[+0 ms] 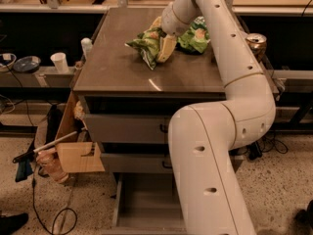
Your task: Place green jalapeno chip bag into bottom drawer
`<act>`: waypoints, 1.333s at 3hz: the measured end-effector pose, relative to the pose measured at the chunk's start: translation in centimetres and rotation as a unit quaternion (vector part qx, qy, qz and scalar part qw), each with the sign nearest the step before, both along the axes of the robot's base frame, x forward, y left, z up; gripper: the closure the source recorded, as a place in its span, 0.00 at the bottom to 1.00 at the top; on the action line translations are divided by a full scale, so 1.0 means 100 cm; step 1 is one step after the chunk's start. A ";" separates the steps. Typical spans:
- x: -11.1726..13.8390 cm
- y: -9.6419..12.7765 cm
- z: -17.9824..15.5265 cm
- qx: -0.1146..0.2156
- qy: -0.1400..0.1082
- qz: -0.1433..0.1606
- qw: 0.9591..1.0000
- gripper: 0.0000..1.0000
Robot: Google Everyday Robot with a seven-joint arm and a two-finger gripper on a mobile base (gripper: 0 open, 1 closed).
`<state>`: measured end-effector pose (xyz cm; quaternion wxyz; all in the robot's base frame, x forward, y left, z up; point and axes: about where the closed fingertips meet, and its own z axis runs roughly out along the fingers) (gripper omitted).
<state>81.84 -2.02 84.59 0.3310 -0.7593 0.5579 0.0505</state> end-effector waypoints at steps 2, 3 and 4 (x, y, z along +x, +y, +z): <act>0.000 0.000 0.000 0.000 0.000 0.000 1.000 0.96; 0.000 0.000 0.000 0.000 0.000 0.000 1.000 1.00; 0.000 0.000 0.000 0.000 0.000 0.000 1.000 1.00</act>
Offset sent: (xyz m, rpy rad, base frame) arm 0.0000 0.0000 0.0000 0.0000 0.0000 0.0000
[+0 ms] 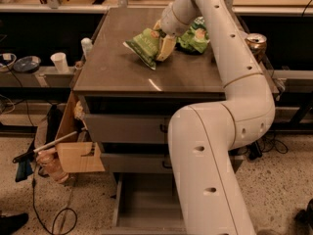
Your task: Place green jalapeno chip bag into bottom drawer
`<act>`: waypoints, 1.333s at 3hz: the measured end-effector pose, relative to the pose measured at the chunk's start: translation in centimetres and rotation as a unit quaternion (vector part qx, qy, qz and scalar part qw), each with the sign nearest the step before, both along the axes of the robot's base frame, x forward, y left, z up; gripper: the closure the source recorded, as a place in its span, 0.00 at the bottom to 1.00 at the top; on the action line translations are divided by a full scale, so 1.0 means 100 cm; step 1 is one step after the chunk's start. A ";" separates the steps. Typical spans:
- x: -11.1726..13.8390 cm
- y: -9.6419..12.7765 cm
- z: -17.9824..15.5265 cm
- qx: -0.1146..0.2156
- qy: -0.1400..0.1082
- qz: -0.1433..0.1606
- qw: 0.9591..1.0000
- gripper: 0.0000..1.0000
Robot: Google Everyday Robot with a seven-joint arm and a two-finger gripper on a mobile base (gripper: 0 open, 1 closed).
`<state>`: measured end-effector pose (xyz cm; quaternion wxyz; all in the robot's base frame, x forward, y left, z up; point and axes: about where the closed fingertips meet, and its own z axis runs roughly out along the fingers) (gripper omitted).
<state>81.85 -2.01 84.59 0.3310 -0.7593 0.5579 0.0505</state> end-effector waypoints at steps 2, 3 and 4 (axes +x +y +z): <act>-0.024 0.007 0.017 0.010 0.001 0.053 0.999 1.00; -0.052 0.009 0.030 0.022 -0.015 0.138 0.990 1.00; -0.071 0.007 0.048 0.053 -0.047 0.202 0.977 1.00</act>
Offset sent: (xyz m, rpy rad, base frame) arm -0.0119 -0.0142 0.0692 -0.0020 -0.0259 0.4334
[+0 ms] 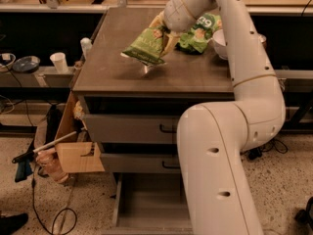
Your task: Place green jalapeno chip bag into bottom drawer
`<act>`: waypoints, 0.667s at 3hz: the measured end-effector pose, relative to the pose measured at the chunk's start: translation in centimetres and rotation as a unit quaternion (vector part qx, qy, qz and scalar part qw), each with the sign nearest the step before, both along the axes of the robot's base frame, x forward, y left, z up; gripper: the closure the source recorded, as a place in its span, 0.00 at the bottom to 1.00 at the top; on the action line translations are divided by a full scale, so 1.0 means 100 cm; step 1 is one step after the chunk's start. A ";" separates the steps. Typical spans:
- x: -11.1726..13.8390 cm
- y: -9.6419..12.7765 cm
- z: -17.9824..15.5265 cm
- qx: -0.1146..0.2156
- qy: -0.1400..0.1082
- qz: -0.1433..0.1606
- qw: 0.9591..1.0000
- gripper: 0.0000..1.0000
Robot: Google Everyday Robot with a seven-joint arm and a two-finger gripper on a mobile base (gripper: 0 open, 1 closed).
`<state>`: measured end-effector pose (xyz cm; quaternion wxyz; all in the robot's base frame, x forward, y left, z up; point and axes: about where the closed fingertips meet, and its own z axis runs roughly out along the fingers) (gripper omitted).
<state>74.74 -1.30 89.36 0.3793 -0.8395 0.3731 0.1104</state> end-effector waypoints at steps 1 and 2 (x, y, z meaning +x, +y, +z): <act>-0.016 0.000 0.018 0.040 -0.034 0.057 0.997 1.00; -0.027 -0.005 0.030 0.066 -0.056 0.088 0.992 1.00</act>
Offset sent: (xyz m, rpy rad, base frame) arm -0.0006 -0.0940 0.0769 0.0354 0.0390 0.4773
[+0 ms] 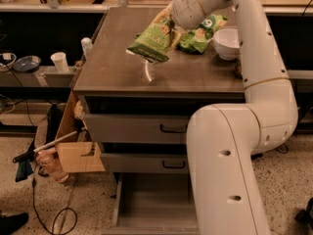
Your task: Place green jalapeno chip bag into bottom drawer
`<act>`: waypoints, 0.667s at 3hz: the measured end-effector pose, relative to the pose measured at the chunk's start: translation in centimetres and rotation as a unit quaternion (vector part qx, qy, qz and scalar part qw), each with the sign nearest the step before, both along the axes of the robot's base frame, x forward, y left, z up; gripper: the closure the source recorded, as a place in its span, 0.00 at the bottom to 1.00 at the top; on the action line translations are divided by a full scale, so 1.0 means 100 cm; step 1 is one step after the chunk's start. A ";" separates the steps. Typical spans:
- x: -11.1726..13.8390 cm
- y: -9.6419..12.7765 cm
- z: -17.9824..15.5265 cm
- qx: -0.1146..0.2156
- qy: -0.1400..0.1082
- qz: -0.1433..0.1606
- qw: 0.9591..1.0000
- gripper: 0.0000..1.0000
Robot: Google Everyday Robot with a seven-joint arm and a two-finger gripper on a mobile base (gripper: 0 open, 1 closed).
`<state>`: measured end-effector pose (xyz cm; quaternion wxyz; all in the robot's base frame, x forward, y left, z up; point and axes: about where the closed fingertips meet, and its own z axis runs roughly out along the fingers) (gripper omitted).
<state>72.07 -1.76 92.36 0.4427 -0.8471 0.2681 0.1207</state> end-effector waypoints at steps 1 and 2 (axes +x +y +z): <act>0.010 0.000 0.010 0.037 -0.022 -0.009 0.999 1.00; 0.016 0.004 0.011 0.042 -0.026 -0.016 0.999 1.00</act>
Offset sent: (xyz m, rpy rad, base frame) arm -0.0066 -0.0113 0.0055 0.0320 -0.0172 0.0208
